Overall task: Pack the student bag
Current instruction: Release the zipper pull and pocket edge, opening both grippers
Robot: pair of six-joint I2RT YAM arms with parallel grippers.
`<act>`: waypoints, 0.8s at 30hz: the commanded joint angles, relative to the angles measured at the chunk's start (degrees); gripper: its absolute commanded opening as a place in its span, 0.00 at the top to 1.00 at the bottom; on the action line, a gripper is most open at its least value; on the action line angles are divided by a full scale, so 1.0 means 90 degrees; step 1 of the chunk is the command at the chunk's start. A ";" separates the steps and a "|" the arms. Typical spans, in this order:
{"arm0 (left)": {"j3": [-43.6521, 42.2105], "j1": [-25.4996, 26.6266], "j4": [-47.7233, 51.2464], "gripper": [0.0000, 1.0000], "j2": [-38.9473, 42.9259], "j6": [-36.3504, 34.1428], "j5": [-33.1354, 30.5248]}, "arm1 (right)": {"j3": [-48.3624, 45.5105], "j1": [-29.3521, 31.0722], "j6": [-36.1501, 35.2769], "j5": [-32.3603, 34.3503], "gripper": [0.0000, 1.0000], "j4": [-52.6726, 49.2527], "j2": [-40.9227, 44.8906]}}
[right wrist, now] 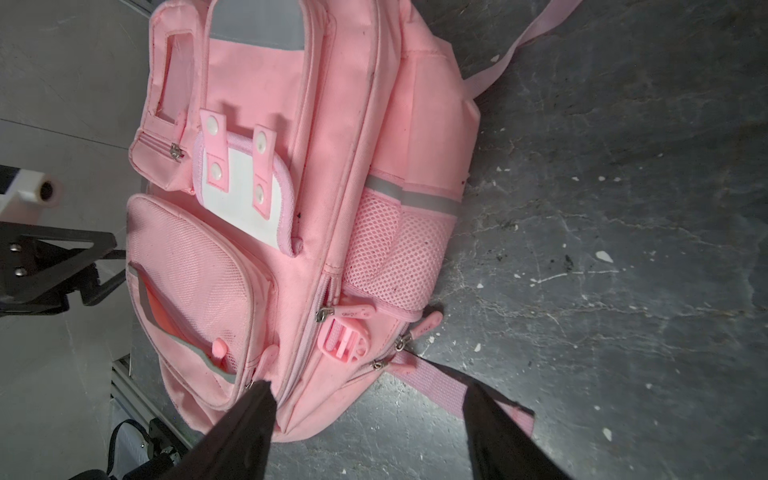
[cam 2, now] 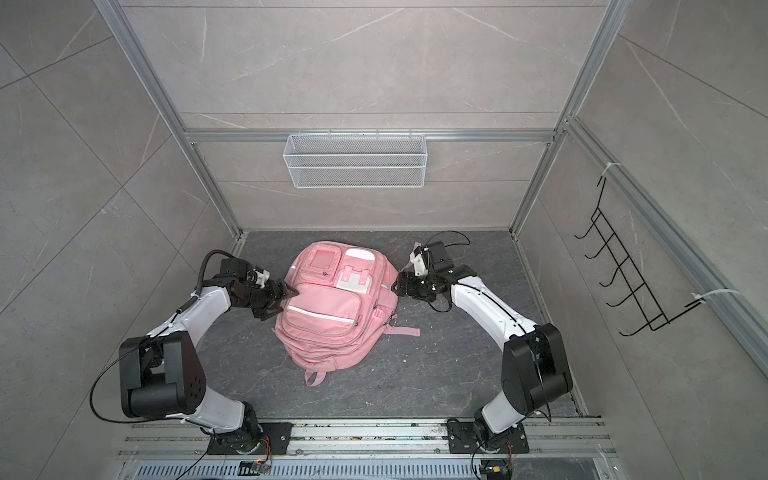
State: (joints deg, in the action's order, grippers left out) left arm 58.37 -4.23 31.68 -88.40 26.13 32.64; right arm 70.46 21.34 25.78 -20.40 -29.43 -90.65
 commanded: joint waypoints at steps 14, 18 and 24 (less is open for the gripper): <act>-0.1207 0.1653 -0.0820 0.13 0.1403 0.1223 -0.0120 | 0.0198 -0.0354 0.0073 -0.0086 0.24 -0.0119 -0.0092; -0.1095 0.1625 -0.0248 0.05 0.1846 0.1178 -0.0399 | 0.0305 -0.0405 0.0047 -0.0106 0.21 -0.0118 -0.0149; -0.0283 0.1350 0.1254 0.01 0.2125 0.0189 -0.0866 | 0.0154 -0.0468 -0.0068 0.0245 0.09 -0.0100 0.0176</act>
State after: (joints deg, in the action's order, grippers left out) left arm 51.51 8.78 35.44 -71.07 33.06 27.99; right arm 71.37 17.43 25.85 -19.97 -29.85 -91.05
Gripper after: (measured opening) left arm 0.994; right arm 0.901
